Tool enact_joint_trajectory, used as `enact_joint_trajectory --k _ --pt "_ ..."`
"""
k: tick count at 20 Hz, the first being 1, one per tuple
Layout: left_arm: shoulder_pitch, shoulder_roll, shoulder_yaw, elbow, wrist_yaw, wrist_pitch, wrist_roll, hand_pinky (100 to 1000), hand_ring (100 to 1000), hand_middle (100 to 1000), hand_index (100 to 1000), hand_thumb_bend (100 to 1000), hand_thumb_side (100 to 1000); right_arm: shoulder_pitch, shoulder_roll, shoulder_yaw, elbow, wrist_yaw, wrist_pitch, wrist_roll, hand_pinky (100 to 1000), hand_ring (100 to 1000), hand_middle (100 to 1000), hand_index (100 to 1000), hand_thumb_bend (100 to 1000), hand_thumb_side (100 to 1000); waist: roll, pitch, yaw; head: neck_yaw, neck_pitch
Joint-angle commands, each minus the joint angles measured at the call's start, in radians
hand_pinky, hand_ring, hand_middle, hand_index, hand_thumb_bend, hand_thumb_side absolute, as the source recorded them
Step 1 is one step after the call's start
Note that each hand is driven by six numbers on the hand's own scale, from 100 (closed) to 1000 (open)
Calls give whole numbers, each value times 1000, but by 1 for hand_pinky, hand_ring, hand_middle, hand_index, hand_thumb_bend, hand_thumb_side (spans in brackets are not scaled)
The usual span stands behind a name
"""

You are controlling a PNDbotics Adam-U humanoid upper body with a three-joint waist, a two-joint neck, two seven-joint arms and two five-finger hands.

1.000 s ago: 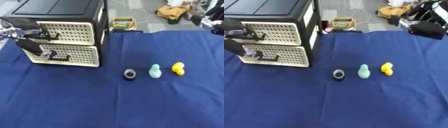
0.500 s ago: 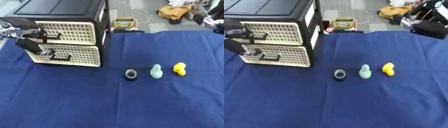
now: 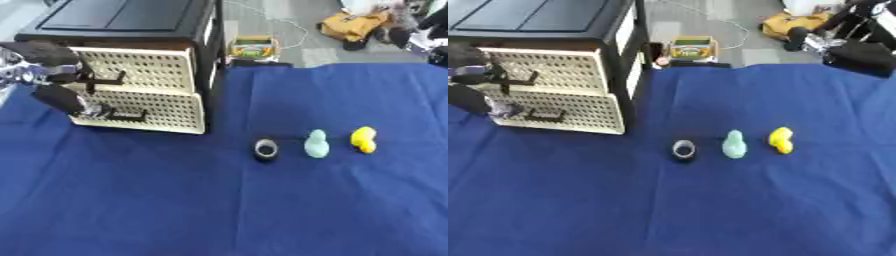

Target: Pick up objects from table and place into drawer.

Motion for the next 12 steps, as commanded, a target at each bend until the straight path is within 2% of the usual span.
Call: enact_joint_trajectory --k 1,12 --pt "2 53 2 -27 7 5 3 100 100 100 682 349 744 -12 -32 -17 -15 0 0 -7 632 622 564 734 505 775 -4 -26 1 0 1" --pt "56 112 -16 -159 42 30 22 100 100 100 690 332 717 -6 -33 -22 -14 4 3 -10 632 621 560 734 504 778 -7 -31 8 -7 3"
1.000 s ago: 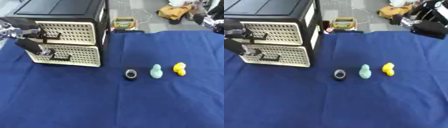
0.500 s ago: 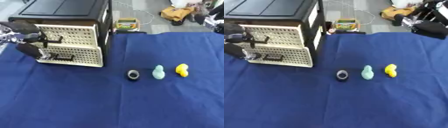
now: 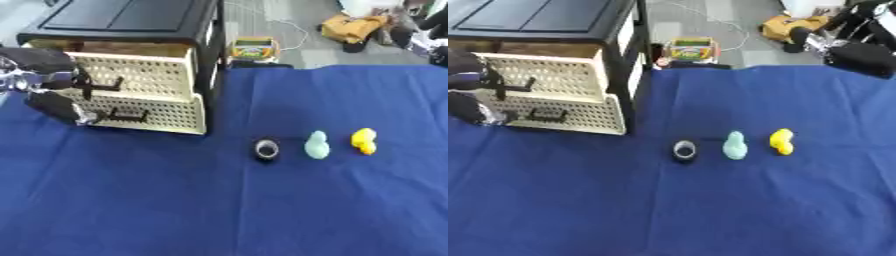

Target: Pick up objects from table and place into drawer.

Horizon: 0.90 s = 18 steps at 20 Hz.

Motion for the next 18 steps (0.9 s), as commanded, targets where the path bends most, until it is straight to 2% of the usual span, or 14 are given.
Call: enact_joint_trajectory --k 1,13,18 --pt "-2 58 4 -56 18 15 6 100 100 100 691 333 716 -9 -32 -16 -14 4 2 -5 632 621 560 734 505 778 -1 -30 3 -3 3" --pt "70 116 1 -191 61 54 27 100 100 100 689 307 697 -3 -34 -26 -16 7 9 -14 632 620 558 734 504 786 -3 -36 9 -5 4" --pt "103 136 2 -229 62 64 31 100 100 100 687 322 700 -4 -33 -28 -18 6 9 -15 632 620 557 734 504 789 -6 -35 9 -5 3"
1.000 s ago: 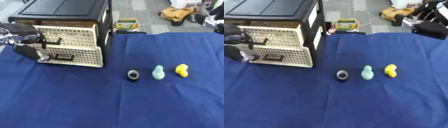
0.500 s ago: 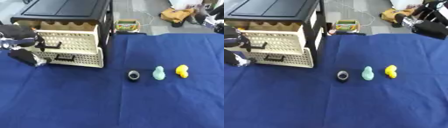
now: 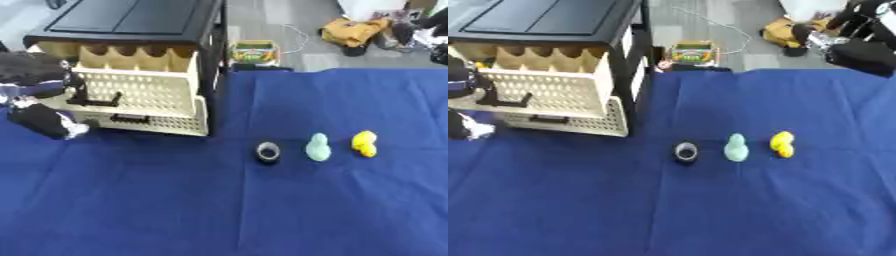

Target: Pick up objects from table and place into drawer.

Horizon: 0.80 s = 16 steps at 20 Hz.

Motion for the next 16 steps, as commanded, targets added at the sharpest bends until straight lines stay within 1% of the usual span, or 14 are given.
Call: enact_joint_trajectory --k 1,14,15,16 --pt "3 52 12 -33 -1 6 0 100 100 100 690 334 706 -13 -33 -16 -18 5 1 -4 632 620 557 734 505 790 -2 -24 2 0 2" --pt "56 82 9 -87 -21 7 -22 100 100 100 682 359 721 -18 -31 -18 -25 7 1 -8 635 622 558 735 505 800 -8 -24 1 3 -2" --pt "58 82 9 -89 -21 9 -23 100 100 100 688 357 721 -18 -31 -18 -26 7 1 -8 635 623 559 735 505 801 -9 -24 2 3 -2" --pt "59 82 9 -90 -22 10 -23 100 100 100 723 352 721 -19 -31 -17 -25 8 0 -7 637 625 561 737 507 805 -9 -24 2 3 -2"
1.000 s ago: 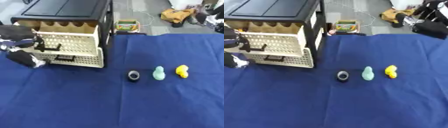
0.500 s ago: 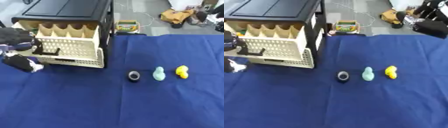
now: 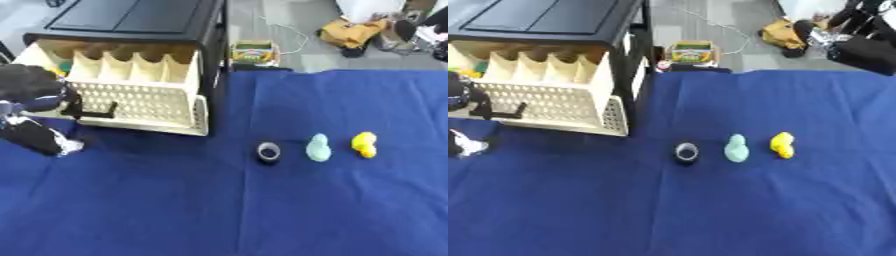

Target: Pick up objects from table and place into drawer.

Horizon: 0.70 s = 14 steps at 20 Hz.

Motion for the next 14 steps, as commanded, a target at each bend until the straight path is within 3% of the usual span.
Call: enact_joint_trajectory --k 1,4,11,14 --pt "-7 41 9 -16 -2 4 -3 100 100 100 799 347 719 -20 -32 -9 -18 9 -3 -1 638 631 567 743 513 811 -1 -24 2 2 -2" --pt "-11 38 12 -23 6 12 4 100 100 100 933 324 710 -25 -33 -2 -15 26 -15 12 647 637 573 748 517 816 -3 -25 2 0 -1" --pt "-17 37 36 -60 77 45 21 100 100 100 971 266 712 -25 -31 -4 -12 44 -20 23 647 635 571 744 517 818 -5 -31 8 -9 5" --pt "-16 41 47 -82 108 56 22 100 100 100 962 256 712 -22 -35 -2 -12 49 -22 24 649 643 579 751 528 825 -6 -33 10 -33 9"
